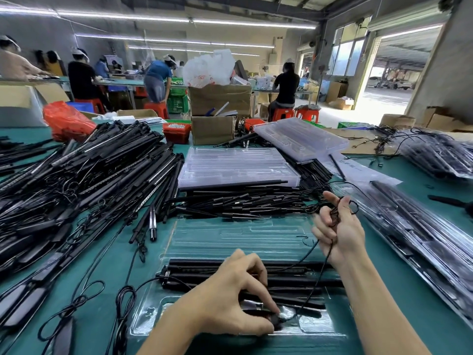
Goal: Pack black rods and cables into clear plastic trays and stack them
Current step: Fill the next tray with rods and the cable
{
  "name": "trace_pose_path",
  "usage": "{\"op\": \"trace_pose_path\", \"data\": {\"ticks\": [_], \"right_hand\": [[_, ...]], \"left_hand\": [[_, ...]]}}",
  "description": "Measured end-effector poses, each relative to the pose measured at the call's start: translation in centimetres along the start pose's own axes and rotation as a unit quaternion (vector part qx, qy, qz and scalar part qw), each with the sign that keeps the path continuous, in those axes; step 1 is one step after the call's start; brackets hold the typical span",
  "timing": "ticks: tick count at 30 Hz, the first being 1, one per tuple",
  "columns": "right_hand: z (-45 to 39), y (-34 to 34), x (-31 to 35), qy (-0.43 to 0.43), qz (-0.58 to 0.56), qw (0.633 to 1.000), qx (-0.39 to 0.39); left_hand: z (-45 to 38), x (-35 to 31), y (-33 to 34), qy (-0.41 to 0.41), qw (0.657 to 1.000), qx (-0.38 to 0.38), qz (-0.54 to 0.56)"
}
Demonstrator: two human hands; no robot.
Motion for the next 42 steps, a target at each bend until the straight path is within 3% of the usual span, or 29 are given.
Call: {"op": "trace_pose_path", "data": {"ticks": [6,10,15,23,29,42], "right_hand": [[0.4,0.1,0.1,0.008,-0.004,1.0,0.026],[0.6,0.1,1.4,-0.04,0.039,0.998,0.012],[1.1,-0.9,2.2,-0.048,0.065,0.997,-0.022],[2.4,-0.5,1.1,-0.003,0.066,0.997,0.03],[3.6,0.5,0.7,-0.003,0.084,0.993,0.082],[4.7,-0.9,1.5,-0.05,0.253,0.962,0.096]], "left_hand": [[0.0,0.2,-0.3,-0.014,0.999,-0.037,-0.032],[0.0,1.4,-0.8,-0.069,0.98,-0.091,-0.162],[0.4,4.0,0.3,-0.136,0.964,-0.075,-0.218],[0.9,3.9,-1.3,-0.145,0.967,-0.135,-0.162],[1.2,5.4,-2.4,-0.227,0.934,-0.191,-0.199],[0.7,6.1,-1.6,-0.251,0.921,-0.178,-0.238]]}}
Point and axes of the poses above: each hand's wrist, its own z-axis away from the middle knuckle, its own y-axis out of the palm, x = y × z, the point moved 10 cm from there along -z, towards the middle knuckle, and after that the axes turned 8 degrees about -y, right-handed, at the moved point
